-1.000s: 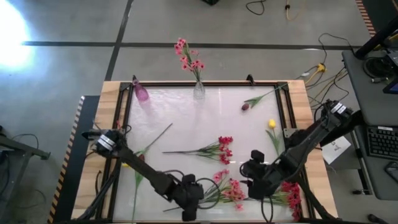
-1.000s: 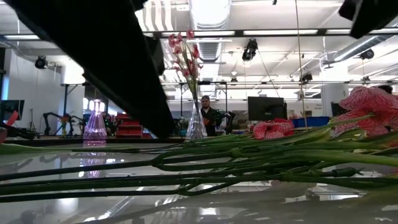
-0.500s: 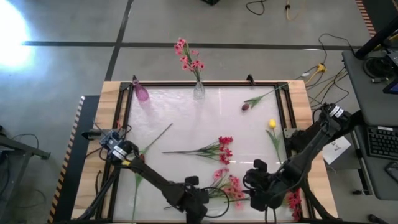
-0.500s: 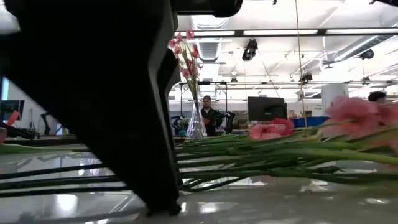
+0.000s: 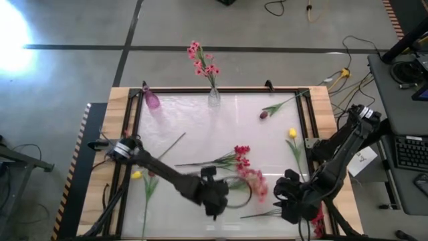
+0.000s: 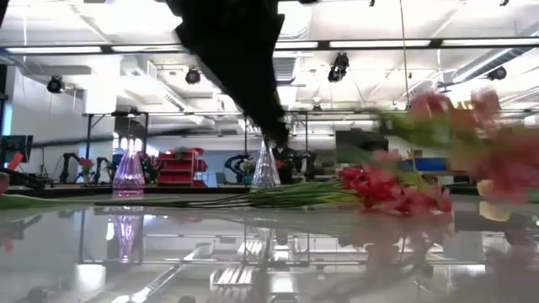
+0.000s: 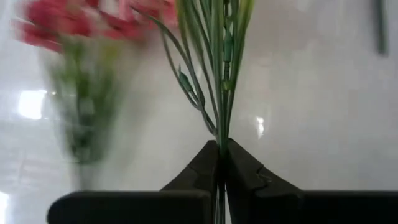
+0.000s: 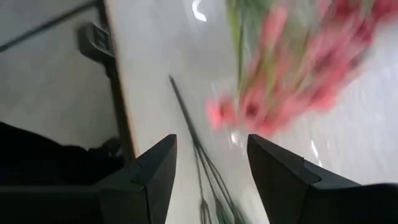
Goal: Sort flowers into vase by color
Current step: Put the pink flowers into the transparent vase
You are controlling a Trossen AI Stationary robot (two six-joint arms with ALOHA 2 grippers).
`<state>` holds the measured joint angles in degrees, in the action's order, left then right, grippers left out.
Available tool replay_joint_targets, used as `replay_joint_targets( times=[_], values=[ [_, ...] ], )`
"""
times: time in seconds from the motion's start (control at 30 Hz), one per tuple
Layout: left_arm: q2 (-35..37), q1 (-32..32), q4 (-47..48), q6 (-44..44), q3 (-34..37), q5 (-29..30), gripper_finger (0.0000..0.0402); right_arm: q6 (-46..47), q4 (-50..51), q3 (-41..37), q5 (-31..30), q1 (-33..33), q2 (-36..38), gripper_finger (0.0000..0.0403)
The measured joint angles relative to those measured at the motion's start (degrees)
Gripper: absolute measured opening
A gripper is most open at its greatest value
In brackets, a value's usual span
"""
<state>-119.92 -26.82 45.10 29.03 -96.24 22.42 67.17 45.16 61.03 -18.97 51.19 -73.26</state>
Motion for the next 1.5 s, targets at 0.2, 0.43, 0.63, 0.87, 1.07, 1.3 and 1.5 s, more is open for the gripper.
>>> replay_joint_targets(
  times=[0.2, 0.43, 0.63, 0.87, 1.07, 1.3, 1.5],
  values=[
    [13.80, 5.48, -16.01, -1.65, 12.92, 1.32, 0.0000, 1.84, -13.88, -10.51, 0.20, 0.19, 0.39, 0.0216],
    [27.89, 9.25, -52.66, -2.60, 34.84, 0.58, 0.0000, -6.88, -35.69, -17.06, -14.55, -4.93, 0.01, 0.0240],
    [31.73, 10.08, -86.31, -5.62, 48.72, -0.94, 0.0000, -25.96, -54.42, -15.92, -19.36, -16.85, 0.62, 0.0255],
    [31.98, 10.17, -109.30, -7.38, 55.14, -0.94, 0.0000, -37.65, -76.76, -15.56, -14.90, -28.70, 0.80, 0.0258],
    [31.89, 10.97, -112.37, -11.39, 53.14, -2.43, 0.0000, -36.84, -77.08, -12.29, -5.64, -35.04, 0.67, 0.0255],
    [31.34, 13.45, -109.52, -12.06, 50.13, -3.45, 0.0000, -41.55, -75.04, -5.32, 2.77, -38.16, 0.67, 0.0249],
    [30.01, 14.97, -107.93, -11.98, 48.15, -6.53, 0.0000, -40.85, -70.59, -2.95, 2.46, -40.11, 0.66, 0.0239]
  ],
)
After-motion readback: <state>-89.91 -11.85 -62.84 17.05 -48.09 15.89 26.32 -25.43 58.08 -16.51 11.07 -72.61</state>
